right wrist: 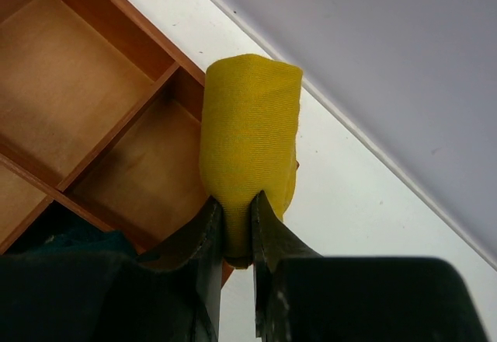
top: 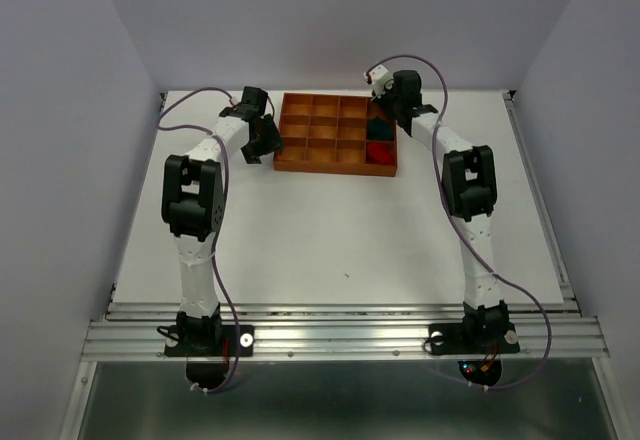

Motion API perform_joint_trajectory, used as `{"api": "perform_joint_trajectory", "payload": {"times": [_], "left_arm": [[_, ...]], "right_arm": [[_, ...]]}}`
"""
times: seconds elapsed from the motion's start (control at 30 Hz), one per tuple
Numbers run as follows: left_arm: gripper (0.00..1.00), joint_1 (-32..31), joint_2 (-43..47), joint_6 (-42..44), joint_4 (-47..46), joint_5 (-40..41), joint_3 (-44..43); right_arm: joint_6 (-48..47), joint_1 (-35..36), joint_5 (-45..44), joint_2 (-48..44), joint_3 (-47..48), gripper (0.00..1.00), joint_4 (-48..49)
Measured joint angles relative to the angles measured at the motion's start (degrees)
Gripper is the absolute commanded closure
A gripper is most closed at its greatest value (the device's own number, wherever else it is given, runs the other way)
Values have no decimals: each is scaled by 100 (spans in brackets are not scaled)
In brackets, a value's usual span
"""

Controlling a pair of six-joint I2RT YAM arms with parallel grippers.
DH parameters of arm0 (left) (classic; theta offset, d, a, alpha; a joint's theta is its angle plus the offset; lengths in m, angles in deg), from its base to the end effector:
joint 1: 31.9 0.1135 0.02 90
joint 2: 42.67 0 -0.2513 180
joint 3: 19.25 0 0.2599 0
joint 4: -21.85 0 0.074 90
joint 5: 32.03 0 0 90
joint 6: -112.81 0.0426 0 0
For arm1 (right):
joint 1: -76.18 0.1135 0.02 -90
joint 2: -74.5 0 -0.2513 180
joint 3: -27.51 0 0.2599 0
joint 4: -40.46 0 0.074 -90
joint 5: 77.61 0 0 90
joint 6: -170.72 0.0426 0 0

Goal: Roll the socks
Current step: Place the sock in the storage box.

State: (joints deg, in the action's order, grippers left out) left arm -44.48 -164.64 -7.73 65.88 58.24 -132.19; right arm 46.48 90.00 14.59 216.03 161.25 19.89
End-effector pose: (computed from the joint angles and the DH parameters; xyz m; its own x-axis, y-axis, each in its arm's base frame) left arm 0.4683 -0.1043 0.1927 -0.7811 -0.3463 -0.5195 -0.2112 0.9296 -0.3021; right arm 0.5597 0.1394 0.1792 -0.2286 -0.6352 -0.7377 -0.4840 0.7317 -0.4801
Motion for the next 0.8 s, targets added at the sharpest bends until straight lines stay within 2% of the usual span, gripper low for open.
{"api": "perform_joint_trajectory", "payload": {"times": [0.6, 0.67, 0.8], "left_arm": [[44, -61, -221, 42, -173, -175, 31], [50, -85, -227, 20, -179, -166, 61], [55, -103, -227, -33, -216, -96, 63]], "right_arm": [[-205, 2, 221, 136, 258, 99, -470], [-245, 2, 310, 138, 258, 99, -656], [-402, 2, 415, 170, 326, 99, -920]]}}
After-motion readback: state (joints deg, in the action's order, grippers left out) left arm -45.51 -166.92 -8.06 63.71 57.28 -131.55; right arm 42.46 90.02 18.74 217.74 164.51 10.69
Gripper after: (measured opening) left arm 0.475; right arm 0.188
